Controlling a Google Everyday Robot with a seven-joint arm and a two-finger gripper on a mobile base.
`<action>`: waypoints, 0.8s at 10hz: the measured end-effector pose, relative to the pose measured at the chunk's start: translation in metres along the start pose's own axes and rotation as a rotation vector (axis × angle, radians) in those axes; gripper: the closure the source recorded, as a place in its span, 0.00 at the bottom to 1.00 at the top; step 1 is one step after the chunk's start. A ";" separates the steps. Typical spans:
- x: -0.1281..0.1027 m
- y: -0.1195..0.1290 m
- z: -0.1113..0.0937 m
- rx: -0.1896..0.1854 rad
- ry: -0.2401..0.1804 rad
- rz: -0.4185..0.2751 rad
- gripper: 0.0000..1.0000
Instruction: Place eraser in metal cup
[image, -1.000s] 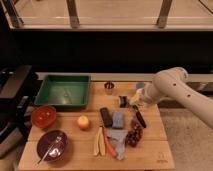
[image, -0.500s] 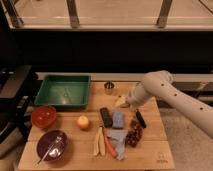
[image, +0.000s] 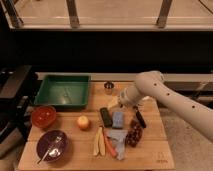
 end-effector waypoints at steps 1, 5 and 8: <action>-0.001 0.003 0.000 -0.003 0.000 0.003 0.38; -0.002 -0.009 0.032 0.068 0.026 -0.016 0.38; 0.005 -0.023 0.061 0.094 0.067 -0.059 0.38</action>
